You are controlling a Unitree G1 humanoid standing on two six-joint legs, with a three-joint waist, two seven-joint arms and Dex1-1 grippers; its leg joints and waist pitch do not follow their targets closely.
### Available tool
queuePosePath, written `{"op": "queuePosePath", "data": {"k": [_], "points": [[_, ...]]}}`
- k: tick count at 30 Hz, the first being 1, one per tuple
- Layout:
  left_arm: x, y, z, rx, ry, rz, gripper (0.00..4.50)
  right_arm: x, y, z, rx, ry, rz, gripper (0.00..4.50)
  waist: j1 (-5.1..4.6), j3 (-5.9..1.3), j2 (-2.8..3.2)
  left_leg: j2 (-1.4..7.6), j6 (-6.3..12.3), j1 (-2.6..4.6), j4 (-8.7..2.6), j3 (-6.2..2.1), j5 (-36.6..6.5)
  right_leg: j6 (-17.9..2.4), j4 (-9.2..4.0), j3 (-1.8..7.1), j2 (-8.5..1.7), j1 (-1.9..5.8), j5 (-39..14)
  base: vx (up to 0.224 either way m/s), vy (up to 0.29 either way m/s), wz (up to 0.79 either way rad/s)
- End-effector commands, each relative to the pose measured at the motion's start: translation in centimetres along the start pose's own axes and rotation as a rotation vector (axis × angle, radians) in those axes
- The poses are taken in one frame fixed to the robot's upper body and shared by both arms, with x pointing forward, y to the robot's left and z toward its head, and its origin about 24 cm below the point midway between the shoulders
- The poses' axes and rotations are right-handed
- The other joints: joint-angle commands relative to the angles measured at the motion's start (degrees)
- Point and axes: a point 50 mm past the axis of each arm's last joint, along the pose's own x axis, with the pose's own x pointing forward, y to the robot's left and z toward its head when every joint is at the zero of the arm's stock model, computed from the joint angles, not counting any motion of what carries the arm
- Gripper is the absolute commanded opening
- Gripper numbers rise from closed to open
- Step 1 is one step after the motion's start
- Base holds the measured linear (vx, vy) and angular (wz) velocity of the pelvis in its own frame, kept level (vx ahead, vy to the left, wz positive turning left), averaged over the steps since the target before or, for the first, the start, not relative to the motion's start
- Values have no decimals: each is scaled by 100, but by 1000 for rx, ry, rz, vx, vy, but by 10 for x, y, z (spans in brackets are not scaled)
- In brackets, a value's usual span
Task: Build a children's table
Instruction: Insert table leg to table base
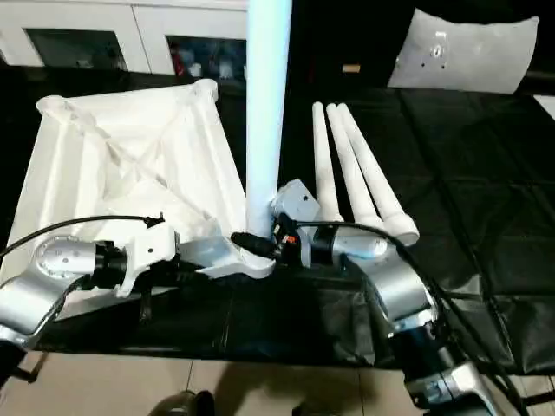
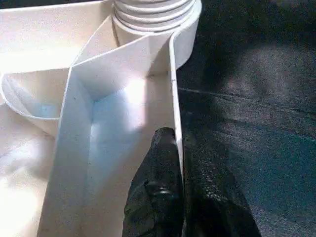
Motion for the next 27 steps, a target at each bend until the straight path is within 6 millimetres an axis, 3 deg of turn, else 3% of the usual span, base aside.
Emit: {"op": "queuePosePath", "data": {"k": [1,4,6,15,18,19,20,21,22,23,24,27], "points": [[0,11,21,101,-65,-7,0,10,38,-67,187,270,191,190,-49,-73,-10,346,-194,198,-539,-128,-2272,-888,-539,168,-225,-41,-1885,0,0,0],[-4,19,24,115,-54,1,0,12,40,-68,190,272,214,190,-61,-57,-32,349,-215,189,-559,-132,-2237,-925,-521,159,-216,-28,-1618,0,0,0],[-10,27,25,128,-36,17,0,15,40,-67,190,263,204,190,-58,-72,-7,355,-234,198,-563,-132,-2226,-978,-511,159,-226,-18,-1523,0,0,0],[-23,27,15,57,-25,106,0,26,29,-61,189,206,59,190,-71,10,-16,382,-447,212,-656,-171,-2789,-851,-607,174,-268,-77,-2456,0,0,0],[-32,21,10,-47,-39,247,0,31,19,-58,215,173,-85,190,-163,36,-17,379,-555,183,-680,-229,-3079,-778,-626,167,-300,-101,-3035,0,0,0],[-33,16,10,-79,-41,289,0,33,17,-56,226,162,-123,190,-223,52,-15,379,-589,126,-703,-276,-3159,-747,-614,145,-306,-76,-3189,0,0,0],[-33,14,10,-91,-42,306,0,34,16,-56,227,160,-137,190,-248,41,-6,384,-609,109,-718,-288,-3131,-751,-598,133,-301,-61,-3126,0,0,0],[-33,9,10,-113,-42,338,0,36,14,-55,231,155,-166,190,-278,31,-36,380,-585,79,-733,-297,-3014,-741,-582,120,-286,-46,-2989,-7,31,-23],[-32,7,11,-122,-43,351,0,37,13,-54,234,151,-179,190,-292,35,-11,386,-595,87,-735,-296,-3027,-770,-587,125,-286,-55,-2894,-4,33,-18],[-31,3,12,-132,-46,361,0,38,12,-53,242,145,-198,190,-309,50,-23,368,-548,120,-712,-273,-3097,-728,-631,132,-261,-103,-2902,-4,33,-18],[-27,-4,15,-154,-57,381,0,42,8,-51,261,133,-241,190,-316,36,-93,370,-526,147,-695,-249,-3116,-717,-655,145,-259,-119,-2931,0,0,0],[-16,-19,27,-171,-85,389,0,50,2,-48,294,114,-308,190,-350,29,-84,378,-438,58,-712,-247,-2632,-817,-604,139,-261,-47,-2349,0,0,0]]}}
